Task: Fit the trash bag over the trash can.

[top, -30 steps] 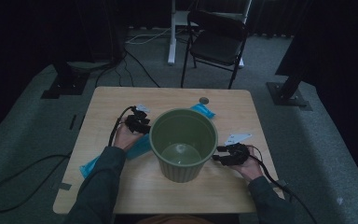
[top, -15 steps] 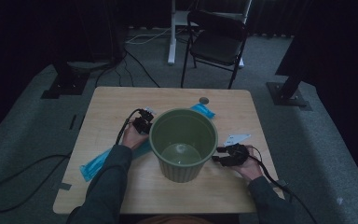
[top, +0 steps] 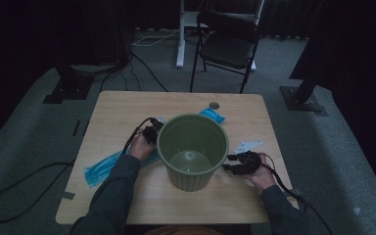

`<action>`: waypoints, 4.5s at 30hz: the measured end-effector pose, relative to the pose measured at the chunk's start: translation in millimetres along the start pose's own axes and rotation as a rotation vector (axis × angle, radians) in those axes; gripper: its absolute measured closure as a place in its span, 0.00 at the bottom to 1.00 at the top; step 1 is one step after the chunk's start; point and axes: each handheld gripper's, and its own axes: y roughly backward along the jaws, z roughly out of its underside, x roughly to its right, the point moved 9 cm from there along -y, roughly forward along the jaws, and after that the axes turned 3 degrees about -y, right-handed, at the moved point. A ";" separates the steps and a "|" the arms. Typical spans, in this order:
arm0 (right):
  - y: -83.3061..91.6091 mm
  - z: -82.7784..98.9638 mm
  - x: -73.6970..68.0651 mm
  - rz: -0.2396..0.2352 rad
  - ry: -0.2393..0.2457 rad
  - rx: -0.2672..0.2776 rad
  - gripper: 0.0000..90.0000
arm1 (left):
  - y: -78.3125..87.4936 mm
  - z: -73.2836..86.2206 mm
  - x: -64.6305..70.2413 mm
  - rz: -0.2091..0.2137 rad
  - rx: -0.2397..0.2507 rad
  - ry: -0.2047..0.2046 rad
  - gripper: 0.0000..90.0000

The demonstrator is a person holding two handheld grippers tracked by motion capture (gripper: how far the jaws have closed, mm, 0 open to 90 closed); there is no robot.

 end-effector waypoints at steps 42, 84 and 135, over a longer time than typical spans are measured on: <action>-4.5 4.1 -0.7 -0.014 -0.001 -0.030 0.57 | 170.8 -35.0 -19.6 0.014 0.425 0.038 1.00; -8.6 6.9 -2.0 -0.031 0.001 -0.052 0.57 | 252.7 -69.8 37.2 0.205 0.603 -0.091 1.00; -9.7 8.7 -2.0 -0.040 0.002 -0.065 0.57 | 298.4 -42.9 104.6 0.469 0.632 -0.370 1.00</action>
